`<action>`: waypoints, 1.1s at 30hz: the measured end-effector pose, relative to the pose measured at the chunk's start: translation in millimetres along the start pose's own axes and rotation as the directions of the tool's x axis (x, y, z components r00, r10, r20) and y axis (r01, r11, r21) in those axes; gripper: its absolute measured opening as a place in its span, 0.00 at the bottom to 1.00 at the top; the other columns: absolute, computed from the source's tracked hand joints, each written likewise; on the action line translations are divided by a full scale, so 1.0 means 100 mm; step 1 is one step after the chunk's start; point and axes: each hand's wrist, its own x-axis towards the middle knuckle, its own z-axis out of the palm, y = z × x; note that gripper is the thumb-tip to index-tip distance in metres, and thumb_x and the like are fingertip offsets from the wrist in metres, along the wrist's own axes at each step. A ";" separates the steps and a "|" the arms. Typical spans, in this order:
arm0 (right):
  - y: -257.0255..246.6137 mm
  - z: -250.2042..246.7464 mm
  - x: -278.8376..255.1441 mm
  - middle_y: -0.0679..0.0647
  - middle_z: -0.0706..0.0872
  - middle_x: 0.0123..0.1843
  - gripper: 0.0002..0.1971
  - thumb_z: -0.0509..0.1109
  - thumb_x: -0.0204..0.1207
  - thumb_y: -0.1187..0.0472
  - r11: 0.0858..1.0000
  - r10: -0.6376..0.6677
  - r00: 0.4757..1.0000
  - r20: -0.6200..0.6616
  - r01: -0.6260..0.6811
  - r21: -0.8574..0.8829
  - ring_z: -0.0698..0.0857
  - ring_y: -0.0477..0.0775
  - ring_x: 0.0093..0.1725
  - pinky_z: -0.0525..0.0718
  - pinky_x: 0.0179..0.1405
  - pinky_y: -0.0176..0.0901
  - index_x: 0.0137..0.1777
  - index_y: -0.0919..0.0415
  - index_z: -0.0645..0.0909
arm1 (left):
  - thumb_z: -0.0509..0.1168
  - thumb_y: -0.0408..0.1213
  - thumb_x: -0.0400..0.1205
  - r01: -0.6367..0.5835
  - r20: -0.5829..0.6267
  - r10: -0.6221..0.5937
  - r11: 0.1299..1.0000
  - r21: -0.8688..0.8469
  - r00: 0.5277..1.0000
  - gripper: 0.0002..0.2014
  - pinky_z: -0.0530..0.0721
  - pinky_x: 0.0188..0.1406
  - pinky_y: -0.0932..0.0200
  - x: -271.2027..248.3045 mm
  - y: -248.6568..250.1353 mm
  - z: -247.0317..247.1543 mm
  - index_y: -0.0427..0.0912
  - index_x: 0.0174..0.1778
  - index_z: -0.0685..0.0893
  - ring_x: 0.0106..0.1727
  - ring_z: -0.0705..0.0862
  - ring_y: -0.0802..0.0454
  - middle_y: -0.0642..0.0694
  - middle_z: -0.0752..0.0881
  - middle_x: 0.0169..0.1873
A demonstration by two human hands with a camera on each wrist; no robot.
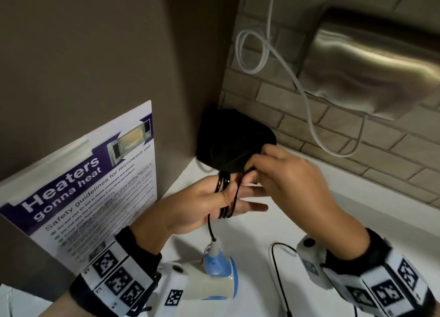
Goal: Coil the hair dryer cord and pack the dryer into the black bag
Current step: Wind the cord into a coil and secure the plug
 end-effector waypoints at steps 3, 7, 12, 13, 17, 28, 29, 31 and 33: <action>0.09 0.04 0.11 0.44 0.76 0.38 0.17 0.52 0.73 0.48 0.996 0.011 1.000 -0.022 -0.009 0.092 0.79 0.50 0.32 0.73 0.24 0.41 0.43 0.49 0.82 | 0.53 0.43 0.83 0.032 0.114 -0.034 0.999 0.025 0.993 0.23 0.68 0.77 0.41 -0.05 0.00 0.02 0.35 0.72 0.71 0.71 0.77 0.32 0.33 0.77 0.71; 0.19 0.26 0.24 0.42 0.75 0.35 0.12 0.57 0.76 0.42 0.961 0.037 0.999 0.015 -0.039 0.275 0.77 0.42 0.34 0.78 0.30 0.47 0.41 0.45 0.78 | 0.51 0.35 0.86 0.087 0.177 -0.088 0.996 0.011 0.980 0.19 0.73 0.73 0.43 -0.10 -0.03 0.11 0.30 0.70 0.72 0.69 0.79 0.32 0.33 0.79 0.69; 0.13 0.59 0.17 0.37 0.84 0.37 0.09 0.58 0.80 0.43 0.909 0.205 0.963 0.173 -0.253 0.331 0.85 0.42 0.40 0.82 0.35 0.54 0.41 0.42 0.75 | 0.54 0.29 0.84 0.023 0.172 -0.001 0.991 -0.130 0.985 0.18 0.80 0.65 0.48 -0.12 0.02 0.16 0.36 0.70 0.76 0.63 0.84 0.39 0.38 0.83 0.65; 0.18 0.72 0.23 0.37 0.88 0.51 0.05 0.61 0.81 0.51 0.865 0.467 0.851 0.242 -0.496 0.074 0.87 0.42 0.51 0.84 0.43 0.53 0.52 0.39 0.77 | 0.54 0.27 0.84 -0.013 0.151 0.037 0.987 -0.160 0.988 0.19 0.80 0.65 0.47 -0.11 0.02 0.16 0.36 0.70 0.76 0.64 0.84 0.39 0.38 0.83 0.66; -0.19 1.03 0.35 0.71 0.70 0.76 0.23 0.58 0.83 0.70 0.678 0.725 0.664 0.182 -0.735 -0.021 0.73 0.67 0.74 0.71 0.73 0.57 0.77 0.72 0.63 | 0.49 0.20 0.82 -0.181 -0.071 0.171 0.966 -0.186 0.983 0.24 0.78 0.69 0.44 -0.06 -0.05 0.09 0.36 0.73 0.73 0.71 0.78 0.38 0.36 0.79 0.70; -0.09 0.71 -0.57 0.49 0.86 0.33 0.22 0.43 0.80 0.41 0.998 -0.007 0.944 0.331 -0.017 0.068 0.82 0.55 0.29 0.75 0.27 0.43 0.40 0.51 0.73 | 0.50 0.22 0.85 -0.318 -0.507 0.188 0.930 -0.183 0.841 0.27 0.73 0.73 0.49 0.08 -0.07 -0.08 0.44 0.80 0.62 0.71 0.79 0.46 0.42 0.78 0.72; -0.11 0.65 -0.59 0.47 0.86 0.32 0.17 0.47 0.80 0.45 0.997 -0.016 0.945 0.325 -0.009 0.074 0.81 0.54 0.28 0.75 0.25 0.42 0.39 0.50 0.73 | 0.50 0.22 0.85 -0.320 -0.540 0.187 0.933 -0.163 0.821 0.27 0.74 0.71 0.51 0.09 -0.06 -0.10 0.43 0.80 0.61 0.70 0.79 0.46 0.42 0.79 0.71; -0.16 0.54 -0.57 0.45 0.87 0.34 0.09 0.54 0.79 0.51 0.996 -0.012 0.948 0.317 -0.017 0.088 0.83 0.51 0.30 0.79 0.25 0.42 0.39 0.48 0.72 | 0.49 0.23 0.85 -0.303 -0.571 0.181 0.945 -0.125 0.801 0.26 0.76 0.68 0.53 0.09 -0.06 -0.12 0.43 0.81 0.60 0.69 0.81 0.46 0.43 0.81 0.68; -0.11 0.43 -0.51 0.41 0.86 0.34 0.06 0.60 0.78 0.54 0.999 -0.002 0.978 0.207 -0.009 0.054 0.83 0.47 0.30 0.77 0.24 0.39 0.39 0.47 0.73 | 0.49 0.25 0.87 -0.257 -0.567 0.181 0.965 -0.057 0.804 0.26 0.75 0.69 0.52 0.08 -0.07 -0.09 0.43 0.81 0.57 0.68 0.82 0.47 0.43 0.82 0.67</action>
